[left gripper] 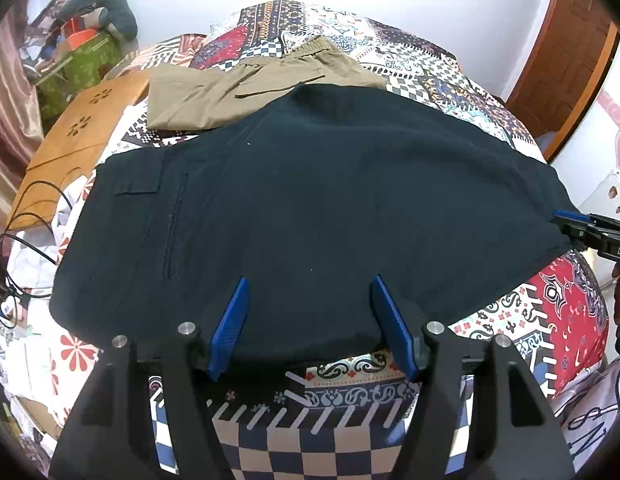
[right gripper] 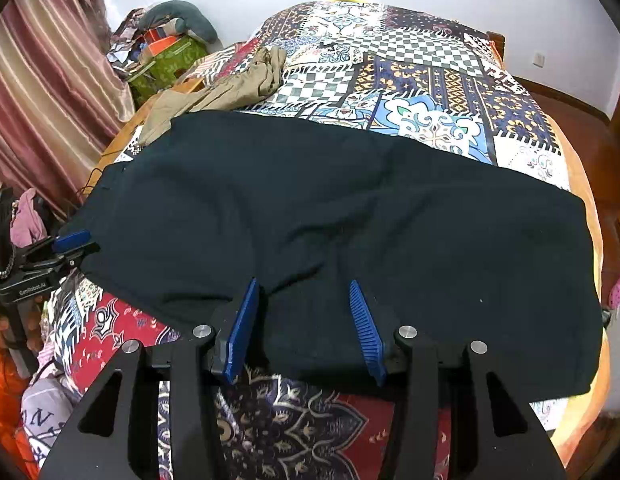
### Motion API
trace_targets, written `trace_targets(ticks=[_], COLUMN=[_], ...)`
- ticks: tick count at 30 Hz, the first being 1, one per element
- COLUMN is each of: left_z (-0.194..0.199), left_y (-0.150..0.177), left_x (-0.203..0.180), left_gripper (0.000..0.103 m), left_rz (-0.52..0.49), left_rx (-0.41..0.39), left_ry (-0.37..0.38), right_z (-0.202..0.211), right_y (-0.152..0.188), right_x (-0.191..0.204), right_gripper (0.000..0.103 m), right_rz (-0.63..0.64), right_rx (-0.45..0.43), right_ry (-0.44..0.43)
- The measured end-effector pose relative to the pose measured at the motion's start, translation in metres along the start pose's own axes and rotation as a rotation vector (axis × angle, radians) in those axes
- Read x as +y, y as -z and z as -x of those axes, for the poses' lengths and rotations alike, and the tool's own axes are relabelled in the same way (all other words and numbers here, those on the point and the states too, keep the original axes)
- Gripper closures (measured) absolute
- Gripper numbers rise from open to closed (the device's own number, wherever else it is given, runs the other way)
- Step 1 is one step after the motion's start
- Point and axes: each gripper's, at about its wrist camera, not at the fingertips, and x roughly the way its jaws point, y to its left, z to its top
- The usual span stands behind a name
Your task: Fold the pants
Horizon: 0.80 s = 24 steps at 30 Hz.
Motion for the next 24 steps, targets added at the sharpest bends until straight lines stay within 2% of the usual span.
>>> trace_targets(ticks=[5, 11, 17, 22, 24], left_z=[0.007, 0.026, 0.022, 0.001, -0.008], left_y=[-0.011, -0.045, -0.079, -0.09, -0.089], left_x=[-0.006, -0.025, -0.06, -0.102, -0.12], left_gripper=[0.04, 0.04, 0.038, 0.037, 0.037], left_rz=[-0.05, -0.122, -0.176, -0.232, -0.272], left_rx=[0.012, -0.066, -0.09, -0.039, -0.024], left_ry=[-0.041, -0.045, 0.021, 0.084, 0.088], right_z=[0.007, 0.043, 0.076, 0.082, 0.081], right_y=[-0.001, 0.009, 0.034, 0.061, 0.072], right_x=[-0.004, -0.03, -0.067, -0.088, -0.095], right_gripper=[0.057, 0.054, 0.05, 0.049, 0.049], right_rz=[-0.032, -0.119, -0.253, -0.344, -0.385], right_rx=[0.002, -0.074, -0.121, -0.12, -0.111], right_ry=[0.0, 0.051, 0.115, 0.108, 0.099])
